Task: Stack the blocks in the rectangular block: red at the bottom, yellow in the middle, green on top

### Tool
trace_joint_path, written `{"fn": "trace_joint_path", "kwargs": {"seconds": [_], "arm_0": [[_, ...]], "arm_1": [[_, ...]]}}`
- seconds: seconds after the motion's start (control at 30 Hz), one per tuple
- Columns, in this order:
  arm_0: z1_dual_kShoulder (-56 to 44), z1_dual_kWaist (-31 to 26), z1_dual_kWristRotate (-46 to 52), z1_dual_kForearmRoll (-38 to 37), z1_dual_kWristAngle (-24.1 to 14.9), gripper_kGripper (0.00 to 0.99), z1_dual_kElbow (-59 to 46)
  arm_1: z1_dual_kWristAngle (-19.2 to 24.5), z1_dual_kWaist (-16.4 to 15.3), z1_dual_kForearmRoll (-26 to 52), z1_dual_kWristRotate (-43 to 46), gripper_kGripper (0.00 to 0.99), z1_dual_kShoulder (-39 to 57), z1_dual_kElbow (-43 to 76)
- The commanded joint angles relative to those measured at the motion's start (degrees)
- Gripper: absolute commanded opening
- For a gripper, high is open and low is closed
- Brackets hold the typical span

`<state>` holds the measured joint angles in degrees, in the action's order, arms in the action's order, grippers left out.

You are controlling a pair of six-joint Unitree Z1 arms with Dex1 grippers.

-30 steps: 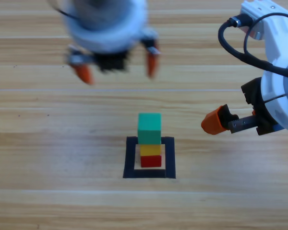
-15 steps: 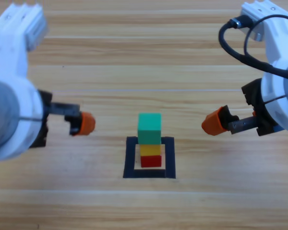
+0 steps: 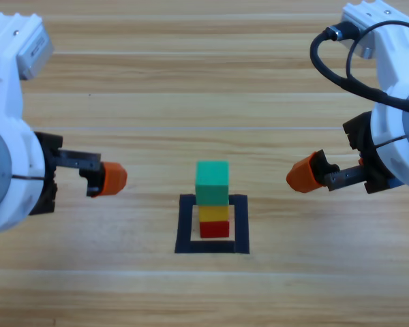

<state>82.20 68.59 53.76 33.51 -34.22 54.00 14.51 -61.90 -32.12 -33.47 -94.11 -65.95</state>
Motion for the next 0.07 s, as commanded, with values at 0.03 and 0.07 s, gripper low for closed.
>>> {"fn": "trace_joint_path", "kwargs": {"seconds": [0.03,0.07], "arm_0": [[-1.3,1.3,-1.1,-1.1,-0.9,0.990,-1.7],[-1.4,1.3,-1.3,-1.1,-0.9,0.990,-1.8]], "arm_1": [[0.3,1.5,1.8,0.1,0.990,2.8,1.8],[0.3,1.5,1.8,0.1,0.990,2.8,1.8]]}}
